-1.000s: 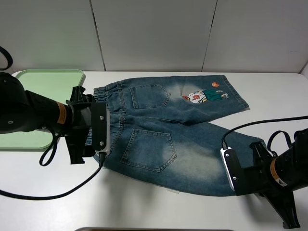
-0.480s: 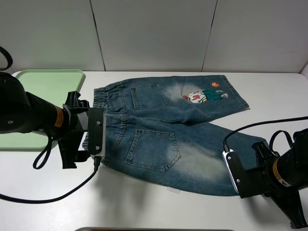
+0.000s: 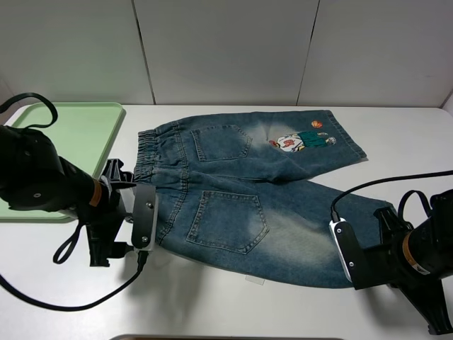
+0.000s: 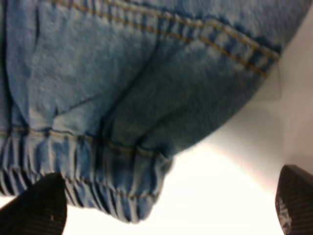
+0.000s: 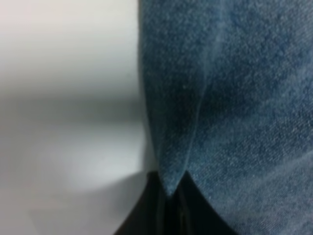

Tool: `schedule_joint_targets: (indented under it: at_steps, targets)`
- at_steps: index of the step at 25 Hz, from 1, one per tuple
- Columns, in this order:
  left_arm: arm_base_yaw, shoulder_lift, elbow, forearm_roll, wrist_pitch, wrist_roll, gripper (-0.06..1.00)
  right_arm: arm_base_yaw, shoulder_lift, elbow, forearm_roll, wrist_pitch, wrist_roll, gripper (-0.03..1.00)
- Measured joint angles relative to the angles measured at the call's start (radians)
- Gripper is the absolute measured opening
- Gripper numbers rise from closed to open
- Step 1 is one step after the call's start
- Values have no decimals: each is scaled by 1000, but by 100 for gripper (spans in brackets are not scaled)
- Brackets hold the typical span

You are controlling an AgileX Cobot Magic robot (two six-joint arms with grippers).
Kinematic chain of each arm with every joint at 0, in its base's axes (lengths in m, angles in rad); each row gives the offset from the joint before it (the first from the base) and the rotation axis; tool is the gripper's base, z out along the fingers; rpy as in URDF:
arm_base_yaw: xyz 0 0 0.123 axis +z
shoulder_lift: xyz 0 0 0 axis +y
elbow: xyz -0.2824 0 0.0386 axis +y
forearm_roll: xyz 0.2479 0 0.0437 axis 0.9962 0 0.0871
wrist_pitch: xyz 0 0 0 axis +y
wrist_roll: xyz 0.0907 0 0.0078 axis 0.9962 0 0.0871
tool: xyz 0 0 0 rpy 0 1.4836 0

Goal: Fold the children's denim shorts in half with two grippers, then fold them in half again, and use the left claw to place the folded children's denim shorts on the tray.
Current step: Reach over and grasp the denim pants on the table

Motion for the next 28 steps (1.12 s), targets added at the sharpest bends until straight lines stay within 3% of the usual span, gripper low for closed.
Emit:
schedule_joint_targets:
  at_steps: [13,20,23,28]
  targets:
    - [4,95,-28,2,-127,115,81,0,0,1,0,-8,7,-3]
    - [107,123,-55,-90,-169,73,78,0,0,1,0,-21,19,-3]
    - [122,124,-55,-96,-169,73,72,0,0,1,0,-28,19,-3]
    - [122,133,-55,-90,-163,76,51,0,0,1,0,-38,19,-3]
